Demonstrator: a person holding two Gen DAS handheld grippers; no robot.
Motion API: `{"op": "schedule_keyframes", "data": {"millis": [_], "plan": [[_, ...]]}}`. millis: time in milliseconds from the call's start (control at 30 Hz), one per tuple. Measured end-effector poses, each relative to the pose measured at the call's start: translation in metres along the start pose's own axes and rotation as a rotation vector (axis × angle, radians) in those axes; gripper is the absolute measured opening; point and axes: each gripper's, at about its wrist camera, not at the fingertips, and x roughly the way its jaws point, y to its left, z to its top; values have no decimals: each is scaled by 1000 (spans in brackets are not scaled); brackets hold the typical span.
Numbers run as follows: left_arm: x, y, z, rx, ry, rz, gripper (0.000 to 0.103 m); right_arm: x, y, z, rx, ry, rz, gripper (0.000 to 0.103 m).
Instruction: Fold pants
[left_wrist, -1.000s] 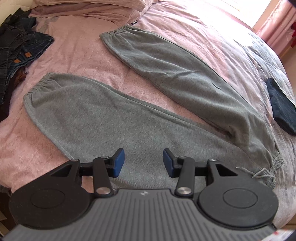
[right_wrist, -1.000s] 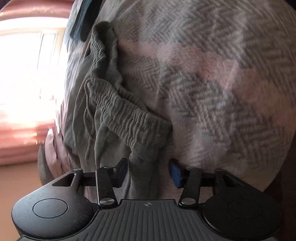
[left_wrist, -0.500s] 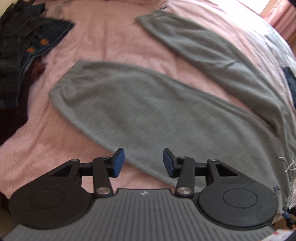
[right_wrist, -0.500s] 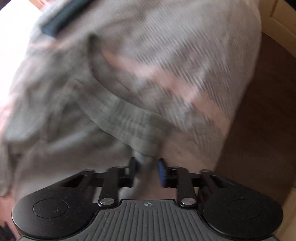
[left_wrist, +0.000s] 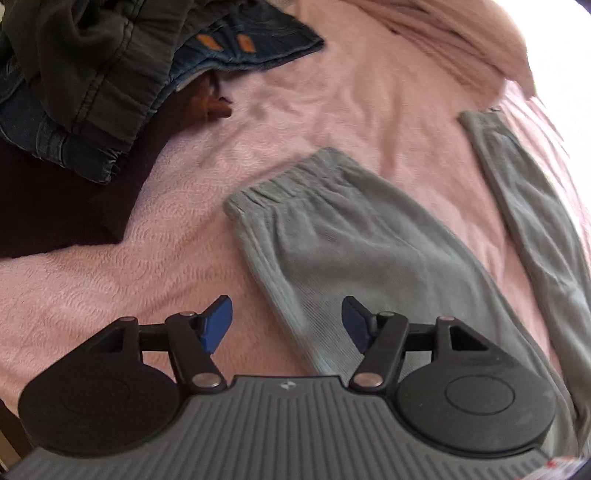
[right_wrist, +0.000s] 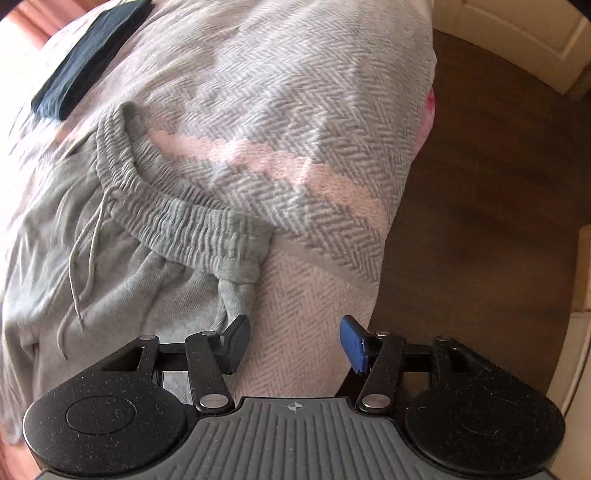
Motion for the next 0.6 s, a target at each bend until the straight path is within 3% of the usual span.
{"op": "schedule_keyframes", "data": {"millis": [33,67,100,233,267,333,433,600], "plan": [[7,1,2,8,3,11,41,-1,4,-2,-10,0,-6,51],[12,0,2,38,-10,21,9,3,8,-3,-19,-1,-11,51],[12,-3,2,84,-31,36,4,7,15,-2,-26,0,-15,51],[-15,-3,-12,203,-185,61,5,10,29,-5,-46,-5,-20,51],[-14,-3,-17,238,-187,80,6,16,34,-3,-47,1,-25,51],[8,-8,-24,305,-112,169,13,20,36,-3,-44,19,-34,51],[7,-26,-17,385,-97,273,29,17,41,-3,-55,19,-58,51],[-33,-20,8,297,-107,243,30,5,46,4,-116,-44,-73,52]]}}
